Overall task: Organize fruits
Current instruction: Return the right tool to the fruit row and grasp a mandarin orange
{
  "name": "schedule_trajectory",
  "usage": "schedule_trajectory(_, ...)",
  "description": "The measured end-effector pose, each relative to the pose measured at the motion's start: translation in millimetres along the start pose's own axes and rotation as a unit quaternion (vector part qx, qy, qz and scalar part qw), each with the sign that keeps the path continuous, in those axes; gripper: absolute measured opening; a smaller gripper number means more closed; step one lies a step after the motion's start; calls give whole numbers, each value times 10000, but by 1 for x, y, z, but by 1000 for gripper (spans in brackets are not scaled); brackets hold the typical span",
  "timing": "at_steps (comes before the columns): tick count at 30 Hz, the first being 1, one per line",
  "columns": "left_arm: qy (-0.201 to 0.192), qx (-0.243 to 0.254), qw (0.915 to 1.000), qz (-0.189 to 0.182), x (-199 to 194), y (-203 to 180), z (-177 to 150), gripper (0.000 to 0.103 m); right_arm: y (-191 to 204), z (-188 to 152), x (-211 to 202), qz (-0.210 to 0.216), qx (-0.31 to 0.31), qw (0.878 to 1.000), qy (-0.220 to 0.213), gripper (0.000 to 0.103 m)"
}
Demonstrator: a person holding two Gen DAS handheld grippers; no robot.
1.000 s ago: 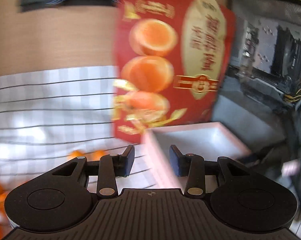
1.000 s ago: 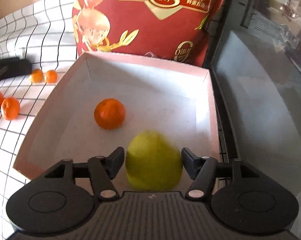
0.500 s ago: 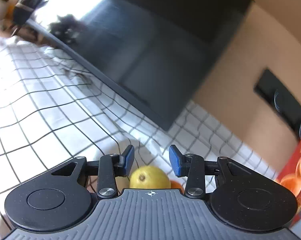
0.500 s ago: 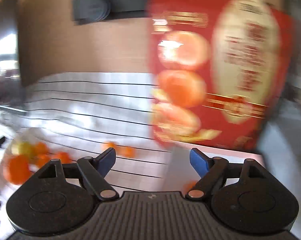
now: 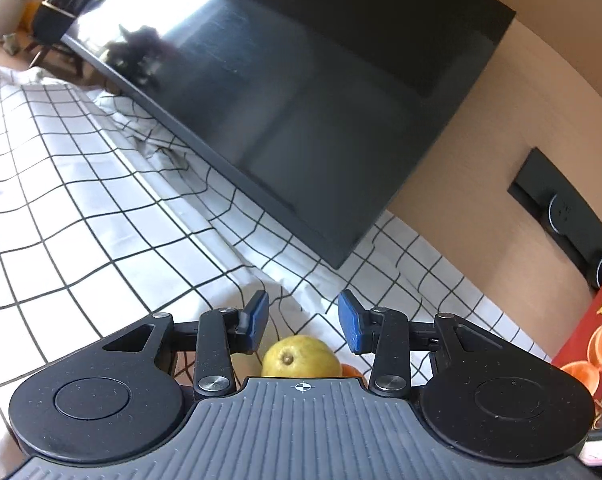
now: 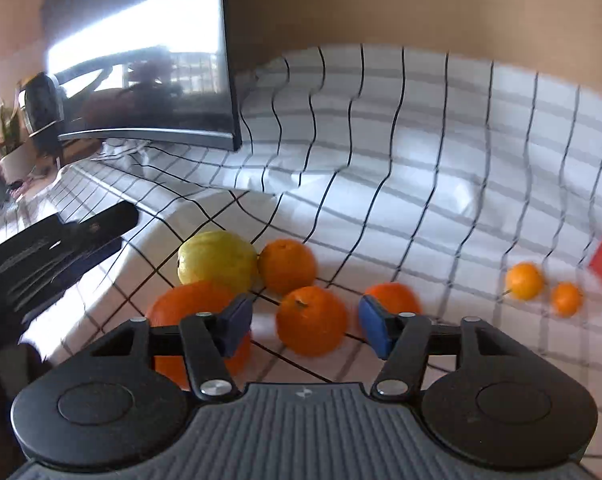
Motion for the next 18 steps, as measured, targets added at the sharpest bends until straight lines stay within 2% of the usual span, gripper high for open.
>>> schedule_trajectory(2,-10,-6,10000,-28,-2,-1,0,43,-4,2,17,100,314,9992,236,54)
schedule_trajectory(3,-2,4,10000,-44,-2,-2,0,43,-7,3,20,14,405,9988,271,54)
schedule_trajectory(7,107,140,9998,-97,0,-7,-4,43,-9,4,24,22,269,9989,370,54)
schedule_trajectory(9,176,226,9995,-119,2,-9,-7,43,-5,1,23,-82,1,9989,463,43)
schedule_trajectory(12,256,339,9988,-239,1,-14,-11,43,-6,-7,8,-35,-69,9984,554,40)
schedule_trajectory(13,276,381,9985,-287,1,-16,-13,43,-10,-10,1,10,13,9983,579,34)
schedule_trajectory(14,324,451,9978,-366,1,-19,-15,43,-15,-14,-7,82,72,9982,588,19)
schedule_trajectory(16,419,612,9957,-554,-1,-26,-21,43,-25,-22,-30,219,145,9982,543,9)
schedule_trajectory(18,483,867,9921,-768,-4,-38,-28,43,-35,-35,-55,168,12,9989,447,9)
Point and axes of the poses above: each gripper's, at about its wrist camera, not at the fingertips, and x roughly the way its jaws point, y to its left, z to its top, the point moved 3 cm from there along x, roughly the way its jaws point, and after that the axes turned 8 degrees about -x, right-handed, at the moved point
